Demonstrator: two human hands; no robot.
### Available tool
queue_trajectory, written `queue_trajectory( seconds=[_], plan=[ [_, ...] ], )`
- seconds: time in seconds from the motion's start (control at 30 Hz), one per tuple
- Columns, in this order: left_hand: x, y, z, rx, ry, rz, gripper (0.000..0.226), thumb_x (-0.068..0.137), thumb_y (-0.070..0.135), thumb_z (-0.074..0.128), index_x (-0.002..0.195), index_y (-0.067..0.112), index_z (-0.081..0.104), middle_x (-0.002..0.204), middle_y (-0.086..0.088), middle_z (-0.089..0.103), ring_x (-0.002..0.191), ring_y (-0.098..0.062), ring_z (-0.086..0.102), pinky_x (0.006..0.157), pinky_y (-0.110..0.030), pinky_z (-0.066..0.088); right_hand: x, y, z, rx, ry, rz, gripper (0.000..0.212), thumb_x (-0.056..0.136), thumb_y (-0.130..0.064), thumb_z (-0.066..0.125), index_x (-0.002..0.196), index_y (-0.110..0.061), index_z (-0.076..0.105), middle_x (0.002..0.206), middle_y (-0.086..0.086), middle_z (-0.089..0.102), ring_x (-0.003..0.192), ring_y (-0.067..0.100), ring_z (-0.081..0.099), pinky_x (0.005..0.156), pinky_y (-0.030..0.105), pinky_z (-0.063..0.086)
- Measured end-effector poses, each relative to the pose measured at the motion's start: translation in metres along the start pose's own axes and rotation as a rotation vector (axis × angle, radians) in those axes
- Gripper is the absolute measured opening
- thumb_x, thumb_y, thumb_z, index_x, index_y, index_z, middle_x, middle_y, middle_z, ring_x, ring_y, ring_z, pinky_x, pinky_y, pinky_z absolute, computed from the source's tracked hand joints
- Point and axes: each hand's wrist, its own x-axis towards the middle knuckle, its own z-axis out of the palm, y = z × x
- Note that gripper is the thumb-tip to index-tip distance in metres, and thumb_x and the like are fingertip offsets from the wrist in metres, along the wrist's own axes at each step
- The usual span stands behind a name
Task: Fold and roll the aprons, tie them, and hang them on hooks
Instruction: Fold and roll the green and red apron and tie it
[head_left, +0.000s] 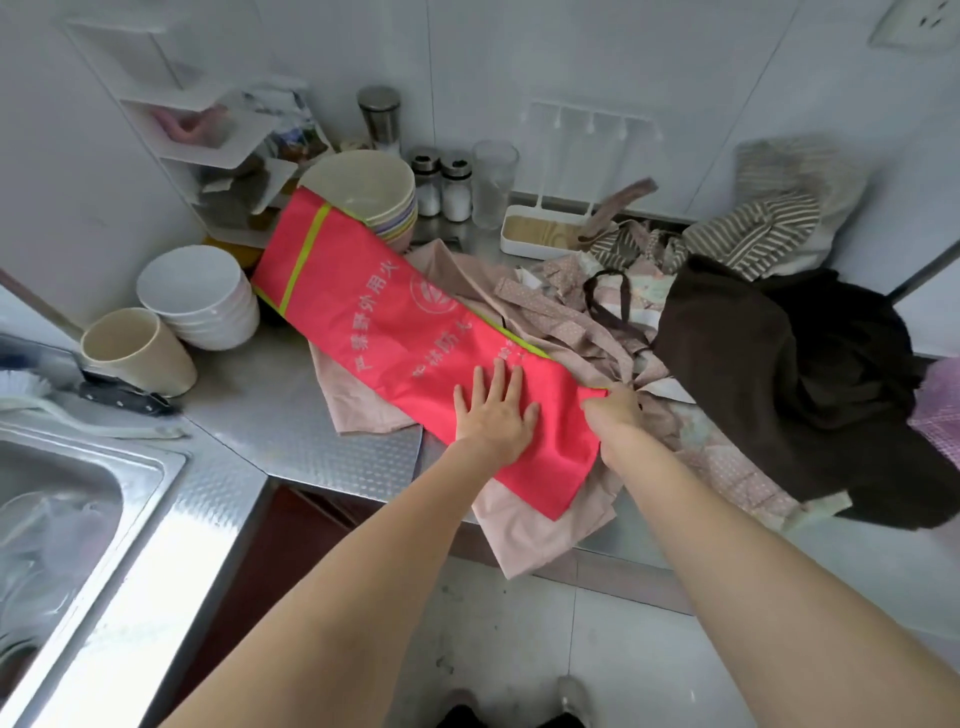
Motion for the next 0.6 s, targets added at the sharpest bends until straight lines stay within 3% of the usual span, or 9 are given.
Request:
queue_trajectory(
  seconds=[0.17,0.23,0.33,0.43,0.5,0.6],
  plan=[
    [-0.009,-0.004,0.016,0.121,0.012,-0.049,0.059,0.099,0.045,0.017,0.15,0.024,-0.004,0.158,0.001,-0.012,0.145,-0.028,-0.011,0.115,-0.053,-0.005,0.009,0.004,-0.01,-0.138,-0.268,-0.025,0.041,0.087,-0.017,0.06,0.126,-0.01,0.052,0.117,0.008,0.058,0.107,0.025,0.056,0.084,0.03,0.043],
    [-0.012,-0.002,0.019,0.142,0.028,-0.069,0.059,0.1,0.045,0.017,0.15,0.024,-0.004,0.158,0.001,-0.012,0.145,-0.027,-0.01,0.115,-0.052,-0.004,0.015,-0.003,-0.017,-0.276,-0.383,-0.171,0.042,0.083,-0.022,0.068,0.121,-0.01,0.055,0.121,0.01,0.06,0.11,0.027,0.057,0.089,0.032,0.045],
    [-0.02,0.006,0.023,0.131,0.103,-0.105,0.057,0.1,0.042,0.019,0.151,0.024,0.001,0.158,0.0,-0.007,0.146,-0.025,-0.007,0.116,-0.05,-0.004,0.014,-0.017,-0.02,-0.814,-0.493,-0.52,0.049,0.085,-0.028,0.064,0.127,-0.011,0.045,0.124,0.01,0.056,0.115,0.029,0.052,0.092,0.034,0.045],
    [-0.038,0.009,0.03,-0.175,0.367,-0.352,0.053,0.099,0.032,0.029,0.149,0.021,0.015,0.157,-0.005,0.007,0.144,-0.027,0.005,0.115,-0.047,0.005,0.021,-0.023,-0.017,-0.92,-0.533,-0.714,0.055,0.088,-0.029,0.059,0.134,-0.012,0.034,0.13,0.012,0.051,0.117,0.03,0.05,0.093,0.039,0.045],
    [-0.048,0.01,0.033,-0.504,0.54,-0.572,0.05,0.098,0.021,0.034,0.146,0.013,0.023,0.148,-0.019,0.019,0.136,-0.034,0.02,0.111,-0.044,0.017,0.019,-0.026,-0.017,-0.861,-0.623,-0.692,0.067,0.089,-0.033,0.06,0.141,-0.009,0.026,0.139,0.012,0.044,0.124,0.03,0.046,0.099,0.037,0.041],
    [-0.054,0.015,0.037,-0.743,0.559,-0.729,0.05,0.099,0.021,0.035,0.146,0.013,0.021,0.139,-0.025,0.027,0.127,-0.042,0.03,0.107,-0.043,0.024,0.008,-0.024,-0.012,-0.798,-0.77,-0.612,0.063,0.09,-0.035,0.058,0.135,-0.001,0.031,0.137,0.014,0.045,0.123,0.031,0.047,0.096,0.032,0.038]
  ],
)
